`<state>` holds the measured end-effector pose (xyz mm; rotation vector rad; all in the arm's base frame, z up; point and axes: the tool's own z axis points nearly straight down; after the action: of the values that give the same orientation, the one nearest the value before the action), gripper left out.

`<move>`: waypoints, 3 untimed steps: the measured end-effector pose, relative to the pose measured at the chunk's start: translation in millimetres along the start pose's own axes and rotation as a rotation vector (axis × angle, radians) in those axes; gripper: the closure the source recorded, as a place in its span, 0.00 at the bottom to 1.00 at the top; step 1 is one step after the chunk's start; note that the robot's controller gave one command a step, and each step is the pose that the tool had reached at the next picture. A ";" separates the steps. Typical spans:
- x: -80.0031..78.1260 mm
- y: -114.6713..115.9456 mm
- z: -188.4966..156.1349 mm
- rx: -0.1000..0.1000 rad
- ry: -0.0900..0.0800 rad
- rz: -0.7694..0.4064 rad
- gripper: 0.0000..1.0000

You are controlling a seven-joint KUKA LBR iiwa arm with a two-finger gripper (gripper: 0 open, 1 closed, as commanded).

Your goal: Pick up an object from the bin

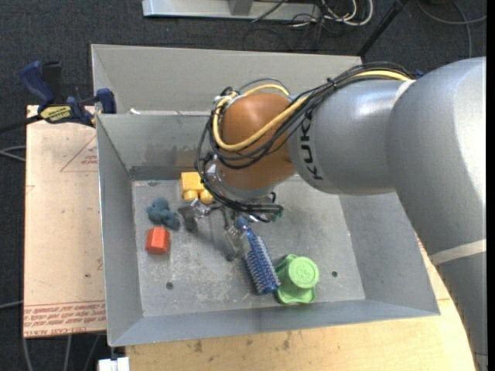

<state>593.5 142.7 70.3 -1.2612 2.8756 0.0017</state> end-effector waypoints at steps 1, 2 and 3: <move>78.1 -2.4 -84.5 0.005 -0.001 -0.023 0.00; 97.3 -19.1 -2.3 -0.001 0.000 -0.745 0.00; 97.5 -18.3 -2.0 -0.003 0.000 -0.744 1.00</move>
Offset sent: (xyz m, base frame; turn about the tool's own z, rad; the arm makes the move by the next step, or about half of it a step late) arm -0.0522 -0.0563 0.0802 -0.0316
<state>540.9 58.5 72.0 -2.2204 2.2215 0.0053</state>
